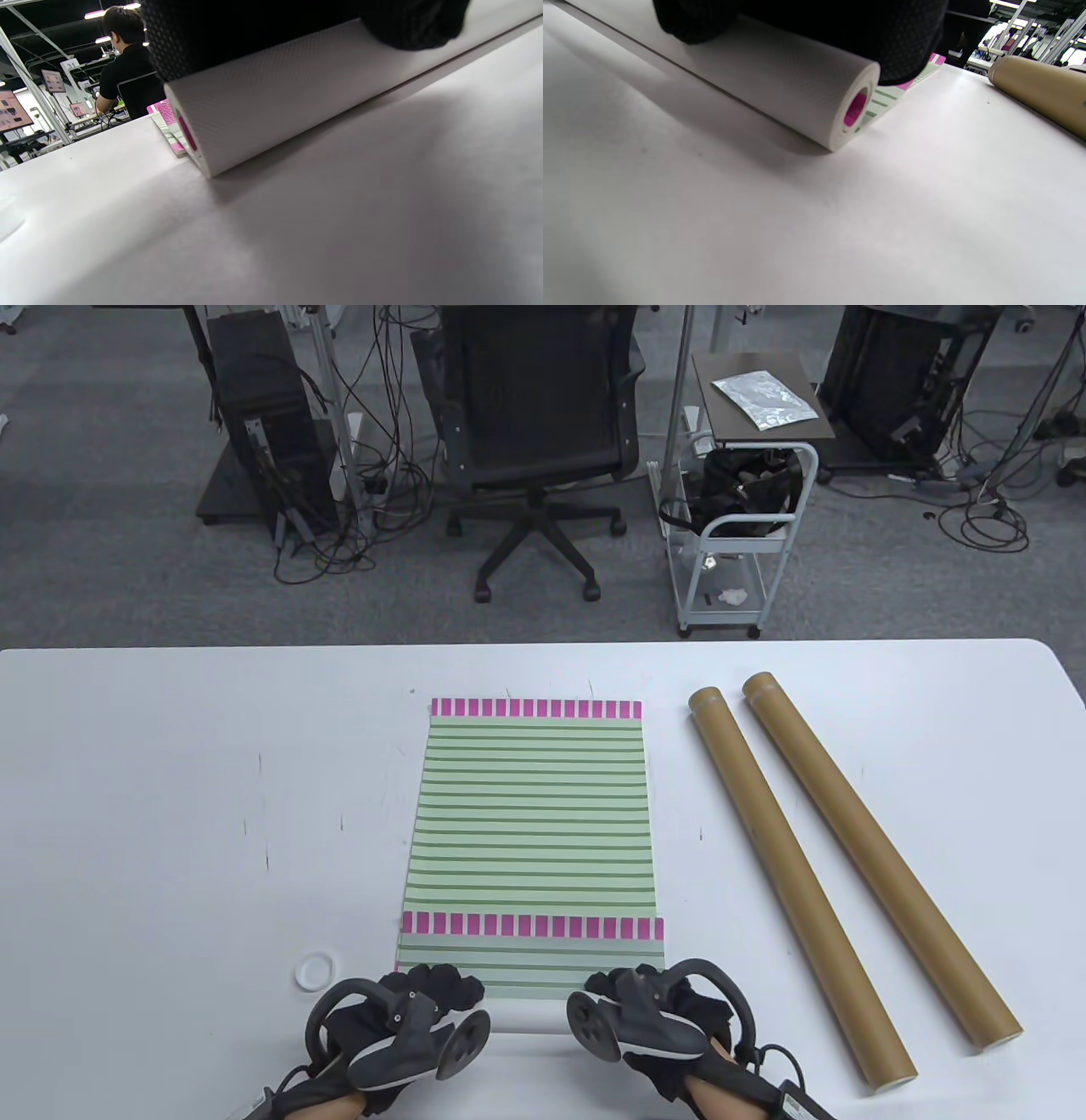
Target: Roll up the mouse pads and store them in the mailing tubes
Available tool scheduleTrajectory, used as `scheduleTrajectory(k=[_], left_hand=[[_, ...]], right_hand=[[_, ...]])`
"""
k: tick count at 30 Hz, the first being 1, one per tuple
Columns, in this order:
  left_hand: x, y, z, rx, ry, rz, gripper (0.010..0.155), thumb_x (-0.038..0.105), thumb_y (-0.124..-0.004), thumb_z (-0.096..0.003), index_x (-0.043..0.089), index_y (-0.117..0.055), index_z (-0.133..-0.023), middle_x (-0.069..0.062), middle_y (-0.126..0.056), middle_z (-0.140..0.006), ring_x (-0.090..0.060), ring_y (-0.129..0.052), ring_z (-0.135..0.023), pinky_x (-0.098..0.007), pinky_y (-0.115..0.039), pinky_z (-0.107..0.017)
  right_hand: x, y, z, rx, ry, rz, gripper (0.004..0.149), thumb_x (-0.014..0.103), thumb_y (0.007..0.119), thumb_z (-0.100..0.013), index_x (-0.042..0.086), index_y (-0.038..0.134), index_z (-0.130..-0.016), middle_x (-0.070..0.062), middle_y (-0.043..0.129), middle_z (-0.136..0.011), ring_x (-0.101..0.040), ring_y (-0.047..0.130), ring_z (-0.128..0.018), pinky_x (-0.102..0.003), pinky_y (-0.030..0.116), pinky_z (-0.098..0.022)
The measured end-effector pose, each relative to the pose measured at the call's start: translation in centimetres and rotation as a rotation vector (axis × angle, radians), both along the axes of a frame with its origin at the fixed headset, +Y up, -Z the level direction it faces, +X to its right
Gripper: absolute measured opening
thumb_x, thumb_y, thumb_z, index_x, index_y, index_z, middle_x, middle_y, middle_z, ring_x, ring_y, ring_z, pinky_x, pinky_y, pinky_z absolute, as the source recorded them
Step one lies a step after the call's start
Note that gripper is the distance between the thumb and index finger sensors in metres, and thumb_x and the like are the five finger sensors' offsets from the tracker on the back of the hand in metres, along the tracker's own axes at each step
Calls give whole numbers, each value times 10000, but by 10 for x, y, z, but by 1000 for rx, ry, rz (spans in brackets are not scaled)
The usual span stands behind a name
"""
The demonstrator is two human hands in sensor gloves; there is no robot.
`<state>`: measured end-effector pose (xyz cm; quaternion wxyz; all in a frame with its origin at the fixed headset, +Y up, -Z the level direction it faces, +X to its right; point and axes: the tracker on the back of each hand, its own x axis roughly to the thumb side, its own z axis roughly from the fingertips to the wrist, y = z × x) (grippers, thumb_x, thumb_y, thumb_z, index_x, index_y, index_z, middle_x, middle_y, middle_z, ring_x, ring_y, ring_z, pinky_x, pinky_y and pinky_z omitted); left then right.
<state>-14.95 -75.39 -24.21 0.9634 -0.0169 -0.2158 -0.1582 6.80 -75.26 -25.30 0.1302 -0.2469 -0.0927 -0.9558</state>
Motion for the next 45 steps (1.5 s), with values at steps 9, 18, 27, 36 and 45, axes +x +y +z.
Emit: scheduleTrajectory(k=[9,18,27,36,45], left_hand=[[3,6,5,-89,-25,45,536,522,-767,-349,361,-788,-859,100,-926,-812,-130,-1007,-722,-280,-888,-534],[2,3,-3,-132,26,45,510,477,-698,-370,391,-786,-865,116,-928,-829,-123,-995,-745,-265,-873,-550],[2,6,1,-101,-5,108,553,538,-732,-374,399,-670,-906,114,-689,-1031,-163,-837,-949,-308,-859,-611],[6,1,-5,-85,30,54,531,470,-679,-399,377,-680,-922,118,-844,-917,-112,-944,-826,-281,-839,-623],[12,4,5,-71,-11,-30,516,430,-683,-394,351,-728,-902,90,-893,-888,-140,-987,-792,-300,-869,-577]], right_hand=[[8,3,-13,-101,-26,-66,568,440,774,-320,324,734,-874,81,864,-798,-173,929,-641,-369,801,-531],[14,6,-3,-11,-12,-68,634,462,756,-344,280,640,-940,30,773,-877,-211,854,-717,-418,736,-603],[12,-1,-9,-14,-26,-94,536,362,659,-381,261,724,-903,7,839,-832,-232,888,-688,-426,758,-580],[14,2,-7,8,-44,-78,618,445,746,-359,262,664,-944,13,790,-882,-232,854,-732,-429,735,-600],[5,4,0,-23,2,-47,557,419,749,-353,268,743,-890,29,874,-808,-202,921,-658,-397,788,-549]])
